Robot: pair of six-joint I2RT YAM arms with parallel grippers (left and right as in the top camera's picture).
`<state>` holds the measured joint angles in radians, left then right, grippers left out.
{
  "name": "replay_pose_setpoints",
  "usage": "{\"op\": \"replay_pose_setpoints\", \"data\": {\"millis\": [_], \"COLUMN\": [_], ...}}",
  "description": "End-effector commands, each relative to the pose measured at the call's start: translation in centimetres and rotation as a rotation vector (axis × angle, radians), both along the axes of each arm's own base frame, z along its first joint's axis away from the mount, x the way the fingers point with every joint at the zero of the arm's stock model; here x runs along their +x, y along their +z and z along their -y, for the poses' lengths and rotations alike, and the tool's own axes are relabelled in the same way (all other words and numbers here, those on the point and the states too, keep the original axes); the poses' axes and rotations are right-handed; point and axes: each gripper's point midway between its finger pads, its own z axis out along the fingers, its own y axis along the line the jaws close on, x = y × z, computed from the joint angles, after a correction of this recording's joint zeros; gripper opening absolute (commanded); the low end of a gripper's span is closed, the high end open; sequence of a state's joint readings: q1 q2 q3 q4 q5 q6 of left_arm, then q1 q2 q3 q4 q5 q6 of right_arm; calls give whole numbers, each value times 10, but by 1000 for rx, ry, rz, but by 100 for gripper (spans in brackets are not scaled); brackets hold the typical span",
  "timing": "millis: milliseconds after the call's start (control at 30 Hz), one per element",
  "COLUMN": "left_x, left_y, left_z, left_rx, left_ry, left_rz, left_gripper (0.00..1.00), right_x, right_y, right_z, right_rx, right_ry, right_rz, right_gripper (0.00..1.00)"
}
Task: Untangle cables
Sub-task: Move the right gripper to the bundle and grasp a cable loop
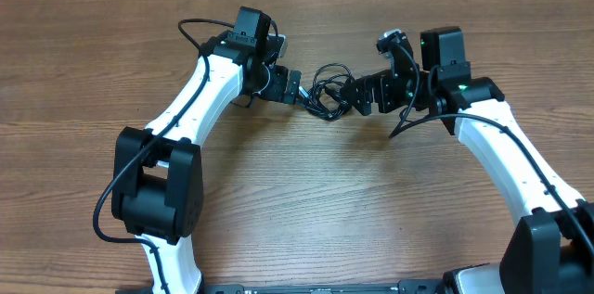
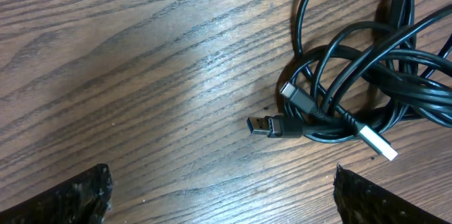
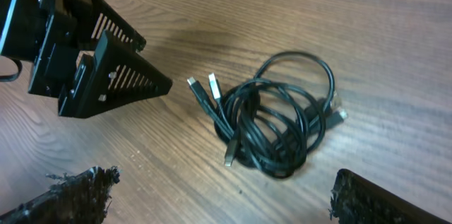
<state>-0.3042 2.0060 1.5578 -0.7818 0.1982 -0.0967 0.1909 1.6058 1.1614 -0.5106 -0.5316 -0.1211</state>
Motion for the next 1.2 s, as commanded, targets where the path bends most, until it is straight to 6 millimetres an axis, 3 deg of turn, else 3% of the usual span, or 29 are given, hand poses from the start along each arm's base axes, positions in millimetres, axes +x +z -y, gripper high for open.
{"op": "replay_pose_setpoints", "data": {"millis": [0,200,467,633,900,1167], "left_x": [3,3,3,3,3,3], "left_y": [0,0,0,0,0,0], "left_z": [4,4,4,4,4,4], "left_rx": [-3,-3,-3,-3,-3,-3], "left_ry": [-27,-27,-27,-27,-27,-27], "left_rz": [8,7,8,8,8,8], "left_gripper": [100,100,100,100,100,100], "right_x": [7,10,18,20,33,36], "right_y": [-9,-4,-57,-67,-66,-96], "right_z": [-6,-12,-5,-6,-11,-17], "right_rx": [-31,-8,-146,-201,-228,-313], "right_ry": [50,85,192,288,338,380], "right_rz": [28,67,85,152,260,259], "right_gripper": [100,100,100,95,94,92]}}
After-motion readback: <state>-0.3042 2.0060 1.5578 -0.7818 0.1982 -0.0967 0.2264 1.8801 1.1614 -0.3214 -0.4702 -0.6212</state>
